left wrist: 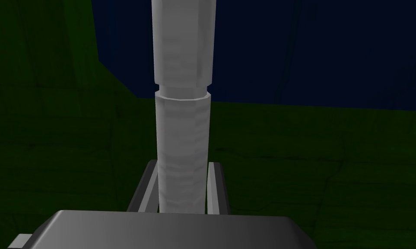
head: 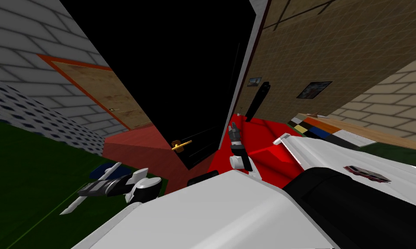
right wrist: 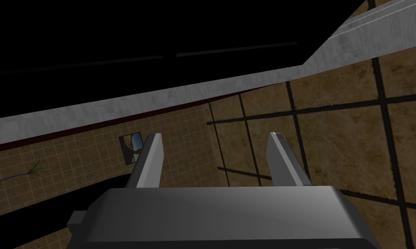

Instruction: Push the door open

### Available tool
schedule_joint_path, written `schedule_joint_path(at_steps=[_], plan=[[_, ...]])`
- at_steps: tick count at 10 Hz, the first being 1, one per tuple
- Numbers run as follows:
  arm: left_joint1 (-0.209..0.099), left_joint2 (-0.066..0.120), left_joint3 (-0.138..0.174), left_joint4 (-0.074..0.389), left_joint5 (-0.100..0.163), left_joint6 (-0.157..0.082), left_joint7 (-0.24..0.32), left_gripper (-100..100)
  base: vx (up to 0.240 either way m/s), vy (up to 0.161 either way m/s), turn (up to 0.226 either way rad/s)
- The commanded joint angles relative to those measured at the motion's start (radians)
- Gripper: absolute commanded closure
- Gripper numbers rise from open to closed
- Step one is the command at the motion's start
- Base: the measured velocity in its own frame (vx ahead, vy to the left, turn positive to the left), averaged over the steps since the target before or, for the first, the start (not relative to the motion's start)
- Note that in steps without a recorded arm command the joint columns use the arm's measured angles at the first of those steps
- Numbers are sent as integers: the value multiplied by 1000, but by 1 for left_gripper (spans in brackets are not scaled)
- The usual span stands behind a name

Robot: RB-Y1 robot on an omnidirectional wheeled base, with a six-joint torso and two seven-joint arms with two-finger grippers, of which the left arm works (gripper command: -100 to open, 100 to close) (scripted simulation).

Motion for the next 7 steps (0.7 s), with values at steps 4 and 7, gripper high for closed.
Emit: schedule_joint_path(at_steps=[4, 7], plan=[[-18, -10, 67, -52, 14, -35, -37, 100, -10, 53, -105], [-31, -16, 103, -60, 22, -52, -55, 100, -6, 57, -97]])
